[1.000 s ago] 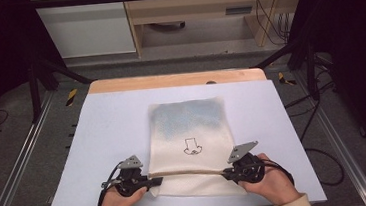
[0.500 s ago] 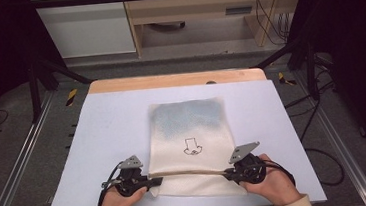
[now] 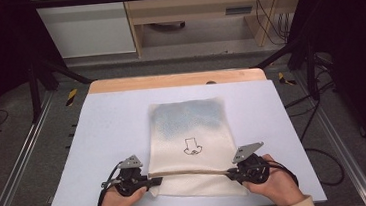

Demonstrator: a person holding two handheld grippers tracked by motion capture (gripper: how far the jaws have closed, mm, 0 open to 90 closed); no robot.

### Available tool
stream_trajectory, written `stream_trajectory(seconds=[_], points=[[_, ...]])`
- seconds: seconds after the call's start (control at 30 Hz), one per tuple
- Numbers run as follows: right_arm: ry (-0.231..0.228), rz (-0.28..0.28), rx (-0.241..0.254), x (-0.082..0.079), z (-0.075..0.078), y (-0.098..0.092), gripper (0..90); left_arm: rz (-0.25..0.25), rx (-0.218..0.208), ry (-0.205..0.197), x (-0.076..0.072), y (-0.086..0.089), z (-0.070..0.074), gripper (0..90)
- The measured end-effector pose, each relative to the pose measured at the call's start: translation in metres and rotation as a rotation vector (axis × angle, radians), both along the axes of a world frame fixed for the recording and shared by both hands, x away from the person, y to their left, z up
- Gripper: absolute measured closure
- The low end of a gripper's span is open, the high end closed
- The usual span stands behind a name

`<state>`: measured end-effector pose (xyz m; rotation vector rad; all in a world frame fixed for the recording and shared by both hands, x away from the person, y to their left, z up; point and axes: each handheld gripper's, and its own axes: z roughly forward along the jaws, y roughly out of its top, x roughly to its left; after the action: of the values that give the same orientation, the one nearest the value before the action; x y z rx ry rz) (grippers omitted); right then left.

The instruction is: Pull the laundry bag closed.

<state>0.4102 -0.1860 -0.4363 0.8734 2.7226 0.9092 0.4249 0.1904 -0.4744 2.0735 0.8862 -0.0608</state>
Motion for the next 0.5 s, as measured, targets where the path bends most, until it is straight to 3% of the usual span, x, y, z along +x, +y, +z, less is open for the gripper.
stream_trajectory(seconds=[0.5], points=[[-0.006, -0.017, 0.006, -0.0019, 0.0011, -0.0061, 82.1, 0.002, -0.002, -0.001, 0.0000, 0.0011, 0.0011, 84.1]])
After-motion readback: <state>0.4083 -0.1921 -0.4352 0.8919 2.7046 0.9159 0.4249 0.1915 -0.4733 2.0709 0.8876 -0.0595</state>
